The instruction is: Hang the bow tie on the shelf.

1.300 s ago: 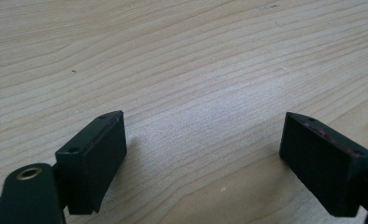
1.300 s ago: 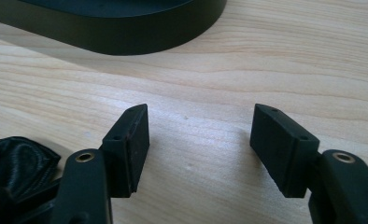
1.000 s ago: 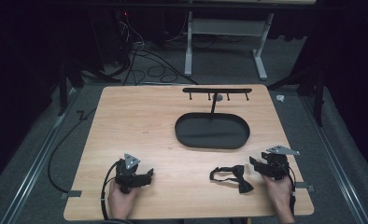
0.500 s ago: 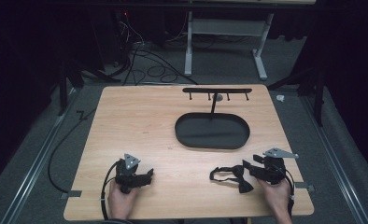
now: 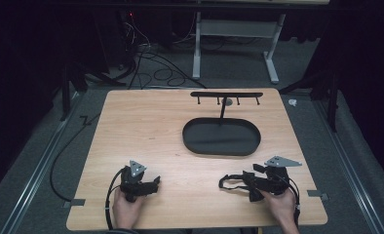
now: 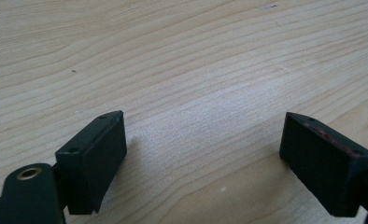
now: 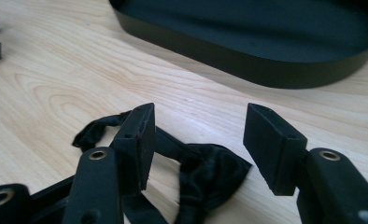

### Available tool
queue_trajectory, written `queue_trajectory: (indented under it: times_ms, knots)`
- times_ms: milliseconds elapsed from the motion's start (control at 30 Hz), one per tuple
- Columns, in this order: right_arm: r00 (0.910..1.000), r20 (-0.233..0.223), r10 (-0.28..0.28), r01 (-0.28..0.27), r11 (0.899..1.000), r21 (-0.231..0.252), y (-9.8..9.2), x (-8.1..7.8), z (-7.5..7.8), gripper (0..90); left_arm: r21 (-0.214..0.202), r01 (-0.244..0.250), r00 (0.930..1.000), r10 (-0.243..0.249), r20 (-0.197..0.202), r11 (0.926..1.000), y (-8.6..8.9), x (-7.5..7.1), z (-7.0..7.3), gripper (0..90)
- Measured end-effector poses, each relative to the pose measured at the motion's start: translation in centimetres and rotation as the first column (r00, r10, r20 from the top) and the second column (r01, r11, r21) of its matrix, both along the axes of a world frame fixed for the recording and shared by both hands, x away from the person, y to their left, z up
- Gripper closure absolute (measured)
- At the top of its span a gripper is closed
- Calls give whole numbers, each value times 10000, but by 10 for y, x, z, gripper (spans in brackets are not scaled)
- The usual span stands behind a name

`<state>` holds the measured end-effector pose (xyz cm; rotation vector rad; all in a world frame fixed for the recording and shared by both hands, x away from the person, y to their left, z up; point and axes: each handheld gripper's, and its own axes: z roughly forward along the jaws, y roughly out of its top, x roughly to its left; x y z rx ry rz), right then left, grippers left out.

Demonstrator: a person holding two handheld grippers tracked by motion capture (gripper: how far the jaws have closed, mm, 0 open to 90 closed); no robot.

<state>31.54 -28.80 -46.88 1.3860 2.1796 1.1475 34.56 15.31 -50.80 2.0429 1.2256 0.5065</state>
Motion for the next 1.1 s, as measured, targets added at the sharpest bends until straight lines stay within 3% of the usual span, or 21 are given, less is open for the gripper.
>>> queue_trajectory:
  times_ms: [267,633,1100]
  knots:
    - [9987,-48,508,-508,9987,-18,18,3,0,470,1,3,10000,-3,1,10000,0,0,0,152]
    - [9900,-309,1374,-1384,9899,-322,43,12,-6,503,-1,1,10000,-1,-1,10000,0,0,0,152]
    - [9852,-752,1542,-1603,9836,-828,51,19,-21,577,-2,2,10000,-2,0,10000,0,0,0,152]
